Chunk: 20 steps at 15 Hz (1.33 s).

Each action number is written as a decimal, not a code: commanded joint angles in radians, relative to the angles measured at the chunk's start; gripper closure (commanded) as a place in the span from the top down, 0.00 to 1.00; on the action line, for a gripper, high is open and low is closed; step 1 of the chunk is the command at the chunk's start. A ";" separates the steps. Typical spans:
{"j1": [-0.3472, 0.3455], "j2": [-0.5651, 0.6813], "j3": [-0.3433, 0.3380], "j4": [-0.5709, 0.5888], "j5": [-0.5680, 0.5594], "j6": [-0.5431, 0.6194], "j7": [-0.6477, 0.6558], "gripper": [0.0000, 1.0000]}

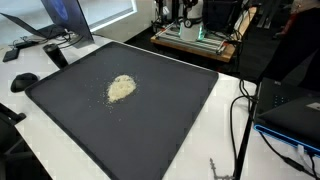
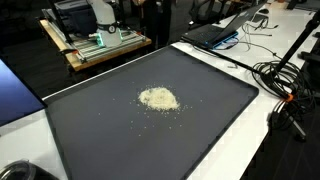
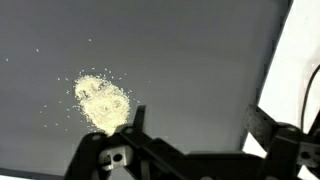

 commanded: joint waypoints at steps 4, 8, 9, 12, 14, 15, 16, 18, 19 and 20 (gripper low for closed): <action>-0.027 0.264 -0.019 0.181 -0.211 0.035 0.200 1.00; -0.010 0.388 -0.060 0.268 -0.308 0.026 0.288 1.00; -0.005 0.421 -0.072 0.289 -0.330 0.023 0.309 1.00; 0.015 0.506 -0.110 0.350 -0.361 0.012 0.349 1.00; 0.033 0.559 -0.134 0.390 -0.368 0.004 0.367 1.00; 0.043 0.583 -0.145 0.411 -0.365 0.000 0.371 1.00; 0.056 0.607 -0.159 0.431 -0.379 -0.002 0.384 1.00; 0.082 0.650 -0.186 0.467 -0.409 -0.005 0.403 1.00; 0.091 0.665 -0.197 0.480 -0.420 0.007 0.403 1.00; 0.095 0.676 -0.202 0.489 -0.416 0.033 0.399 1.00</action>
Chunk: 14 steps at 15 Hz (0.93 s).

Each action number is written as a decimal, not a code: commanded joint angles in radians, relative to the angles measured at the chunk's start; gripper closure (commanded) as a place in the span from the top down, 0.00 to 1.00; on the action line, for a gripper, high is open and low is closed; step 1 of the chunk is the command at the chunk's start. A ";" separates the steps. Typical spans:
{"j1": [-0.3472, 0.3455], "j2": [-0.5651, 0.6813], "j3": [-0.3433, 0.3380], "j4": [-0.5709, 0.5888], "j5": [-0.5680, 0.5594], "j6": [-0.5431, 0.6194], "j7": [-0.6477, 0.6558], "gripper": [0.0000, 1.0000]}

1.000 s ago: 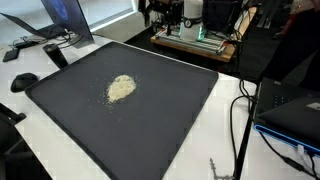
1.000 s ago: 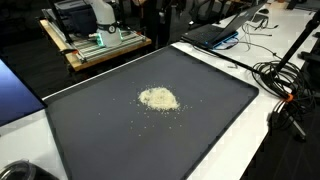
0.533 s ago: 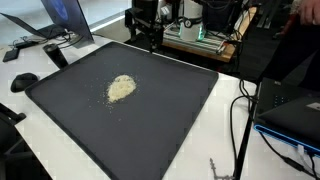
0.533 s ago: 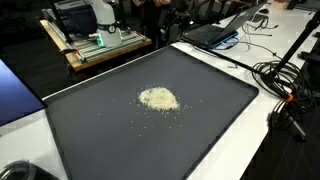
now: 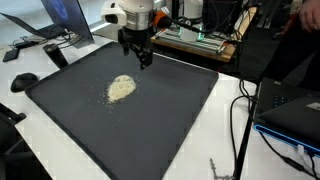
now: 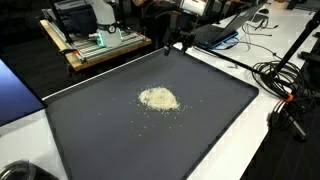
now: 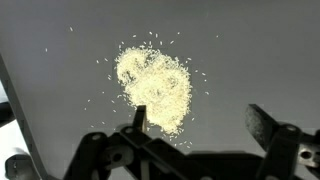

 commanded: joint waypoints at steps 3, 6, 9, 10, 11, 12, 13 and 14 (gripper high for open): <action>0.040 0.042 -0.040 0.043 -0.001 0.007 -0.002 1.00; 0.041 0.047 -0.041 0.053 -0.001 0.007 -0.002 1.00; 0.034 0.050 -0.037 0.046 0.012 0.026 -0.016 1.00; 0.033 0.047 -0.038 0.030 0.011 0.049 -0.014 1.00; 0.026 0.038 -0.037 0.009 0.022 0.071 -0.021 1.00; 0.023 0.030 -0.038 -0.011 0.028 0.097 -0.023 1.00; 0.021 0.020 -0.042 -0.038 0.025 0.139 -0.016 1.00; 0.020 0.009 -0.050 -0.070 0.016 0.195 -0.006 1.00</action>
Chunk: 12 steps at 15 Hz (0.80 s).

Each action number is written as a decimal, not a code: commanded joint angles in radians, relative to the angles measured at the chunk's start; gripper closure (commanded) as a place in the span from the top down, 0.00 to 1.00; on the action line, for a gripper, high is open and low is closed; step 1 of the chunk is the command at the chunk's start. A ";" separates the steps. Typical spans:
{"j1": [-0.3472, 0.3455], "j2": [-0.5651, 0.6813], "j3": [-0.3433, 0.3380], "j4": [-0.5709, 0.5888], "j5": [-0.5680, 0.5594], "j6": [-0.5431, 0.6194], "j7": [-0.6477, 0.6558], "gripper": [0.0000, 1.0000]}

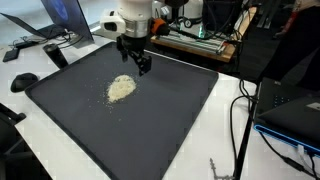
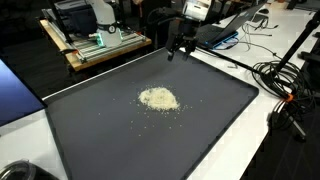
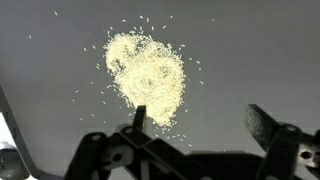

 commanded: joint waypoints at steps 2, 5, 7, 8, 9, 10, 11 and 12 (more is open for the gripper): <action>-0.011 -0.048 -0.031 -0.134 0.037 0.185 -0.015 1.00; -0.020 -0.066 -0.060 -0.206 0.052 0.283 -0.003 1.00; -0.030 -0.084 -0.074 -0.252 0.081 0.327 -0.016 1.00; -0.036 -0.093 -0.078 -0.273 0.100 0.346 -0.023 1.00; -0.047 -0.106 -0.078 -0.295 0.131 0.365 -0.037 1.00; -0.057 -0.118 -0.078 -0.315 0.160 0.380 -0.050 1.00; -0.075 -0.133 -0.068 -0.337 0.210 0.395 -0.086 1.00; -0.087 -0.145 -0.064 -0.353 0.249 0.407 -0.112 1.00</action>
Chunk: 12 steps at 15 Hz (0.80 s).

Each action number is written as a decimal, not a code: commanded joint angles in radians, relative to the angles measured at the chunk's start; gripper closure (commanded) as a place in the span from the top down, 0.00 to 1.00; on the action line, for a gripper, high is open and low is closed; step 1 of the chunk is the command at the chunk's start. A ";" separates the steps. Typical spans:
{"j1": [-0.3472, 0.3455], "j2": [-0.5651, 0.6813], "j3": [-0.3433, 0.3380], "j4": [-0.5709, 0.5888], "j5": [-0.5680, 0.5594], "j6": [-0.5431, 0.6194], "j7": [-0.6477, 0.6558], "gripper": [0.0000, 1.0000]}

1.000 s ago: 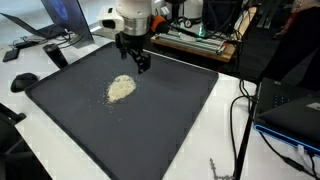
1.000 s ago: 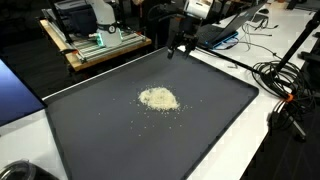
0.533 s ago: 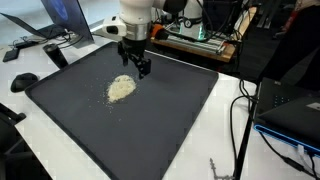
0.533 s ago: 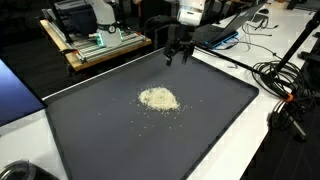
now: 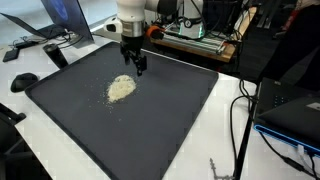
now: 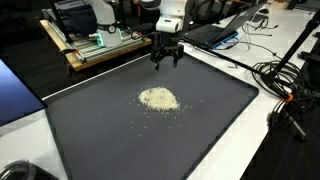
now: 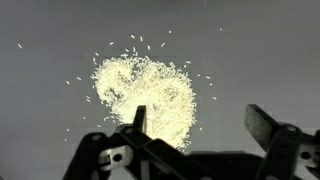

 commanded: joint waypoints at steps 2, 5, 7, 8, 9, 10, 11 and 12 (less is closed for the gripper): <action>-0.059 -0.097 0.019 -0.111 0.184 0.061 -0.138 1.00; -0.101 -0.124 0.030 -0.130 0.311 0.063 -0.235 1.00; -0.134 -0.133 0.040 -0.132 0.414 0.054 -0.321 1.00; -0.156 -0.133 0.049 -0.129 0.479 0.048 -0.382 1.00; -0.171 -0.133 0.053 -0.124 0.529 0.040 -0.428 1.00; -0.190 -0.128 0.058 -0.116 0.584 0.030 -0.483 1.00; -0.204 -0.124 0.059 -0.110 0.624 0.024 -0.524 1.00; -0.220 -0.119 0.061 -0.102 0.664 0.013 -0.568 1.00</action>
